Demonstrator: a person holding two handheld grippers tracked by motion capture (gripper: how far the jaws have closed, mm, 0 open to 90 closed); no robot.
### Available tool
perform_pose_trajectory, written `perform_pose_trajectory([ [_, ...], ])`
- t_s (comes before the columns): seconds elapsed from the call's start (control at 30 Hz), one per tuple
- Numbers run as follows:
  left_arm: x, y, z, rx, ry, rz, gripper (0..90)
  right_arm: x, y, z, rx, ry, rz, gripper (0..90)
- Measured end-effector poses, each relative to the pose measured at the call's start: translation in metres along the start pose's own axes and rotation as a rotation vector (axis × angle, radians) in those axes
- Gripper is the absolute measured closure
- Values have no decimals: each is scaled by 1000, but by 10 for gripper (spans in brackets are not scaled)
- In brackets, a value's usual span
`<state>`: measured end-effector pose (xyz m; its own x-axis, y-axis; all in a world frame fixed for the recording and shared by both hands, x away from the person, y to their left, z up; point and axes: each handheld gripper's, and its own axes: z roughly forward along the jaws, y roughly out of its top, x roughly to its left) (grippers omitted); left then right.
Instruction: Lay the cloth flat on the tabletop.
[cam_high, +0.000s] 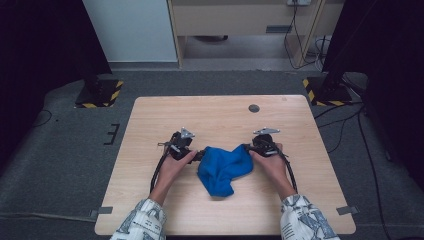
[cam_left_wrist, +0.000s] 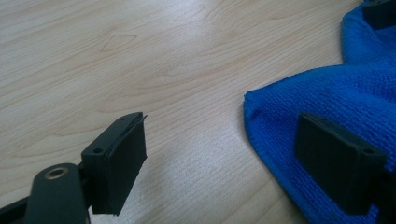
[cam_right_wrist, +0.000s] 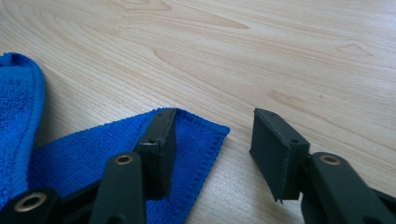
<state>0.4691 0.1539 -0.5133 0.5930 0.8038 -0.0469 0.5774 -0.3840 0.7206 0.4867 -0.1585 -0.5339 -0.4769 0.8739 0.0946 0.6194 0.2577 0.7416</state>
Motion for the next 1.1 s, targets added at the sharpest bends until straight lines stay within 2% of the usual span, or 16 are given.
perform_pose_trajectory([
  [0.13,0,1,5,2,12,-2,187,1,-1,0,4,-2,-25,553],
  [0.27,-2,3,11,7,16,0,200,3,-1,-1,4,5,-50,672],
  [0.53,-5,4,23,9,37,2,267,2,-2,-1,2,34,-59,822],
  [0.7,-8,6,28,2,51,10,343,3,-2,-1,5,38,-59,845],
  [0.9,-11,5,32,-3,41,20,440,3,-2,-1,3,44,-59,859],
  [1.1,-16,5,32,-11,7,39,625,3,-2,-1,2,48,-61,881],
])
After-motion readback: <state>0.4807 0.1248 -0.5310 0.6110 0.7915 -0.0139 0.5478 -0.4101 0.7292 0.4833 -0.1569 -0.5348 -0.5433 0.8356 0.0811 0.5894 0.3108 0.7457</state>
